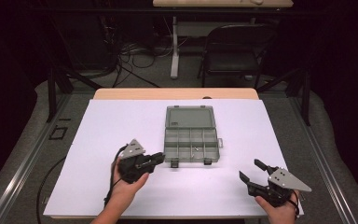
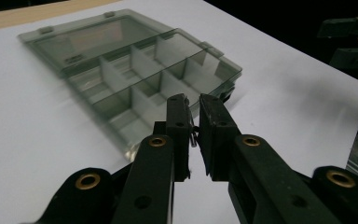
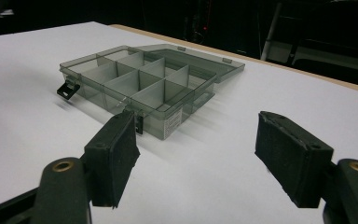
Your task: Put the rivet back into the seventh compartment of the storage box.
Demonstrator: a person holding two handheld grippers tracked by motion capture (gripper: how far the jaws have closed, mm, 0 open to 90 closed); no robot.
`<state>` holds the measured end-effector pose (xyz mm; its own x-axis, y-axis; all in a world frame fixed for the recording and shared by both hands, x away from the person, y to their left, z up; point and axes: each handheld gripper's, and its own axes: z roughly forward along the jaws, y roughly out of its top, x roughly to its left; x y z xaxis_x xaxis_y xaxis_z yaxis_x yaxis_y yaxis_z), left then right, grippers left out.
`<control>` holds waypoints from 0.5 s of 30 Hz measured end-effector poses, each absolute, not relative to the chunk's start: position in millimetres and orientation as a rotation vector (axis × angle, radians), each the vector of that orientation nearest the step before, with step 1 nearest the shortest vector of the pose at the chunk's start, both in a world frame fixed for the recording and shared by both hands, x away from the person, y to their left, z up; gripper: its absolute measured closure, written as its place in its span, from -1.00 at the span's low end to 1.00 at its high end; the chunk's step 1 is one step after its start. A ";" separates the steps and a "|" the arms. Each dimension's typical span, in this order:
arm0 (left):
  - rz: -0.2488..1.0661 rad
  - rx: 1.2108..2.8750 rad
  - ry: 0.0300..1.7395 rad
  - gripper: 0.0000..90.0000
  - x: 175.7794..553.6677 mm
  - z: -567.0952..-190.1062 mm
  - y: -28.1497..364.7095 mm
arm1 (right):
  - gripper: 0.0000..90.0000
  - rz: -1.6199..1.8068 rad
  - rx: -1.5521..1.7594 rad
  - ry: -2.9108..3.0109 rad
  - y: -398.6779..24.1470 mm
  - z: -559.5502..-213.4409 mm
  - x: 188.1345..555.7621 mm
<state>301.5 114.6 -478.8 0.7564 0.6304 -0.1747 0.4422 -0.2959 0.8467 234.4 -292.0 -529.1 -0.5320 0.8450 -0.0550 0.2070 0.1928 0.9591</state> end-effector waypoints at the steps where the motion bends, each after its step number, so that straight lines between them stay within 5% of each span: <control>1: 0.223 1.941 0.804 0.84 305.3 -478.6 107.9 | -0.36 1.367 0.974 1.868 -291.8 -529.2 235.1; 15: 0.149 2.001 0.812 0.84 350.5 -505.9 22.6 | -0.36 1.370 0.958 1.891 -286.7 -529.6 240.5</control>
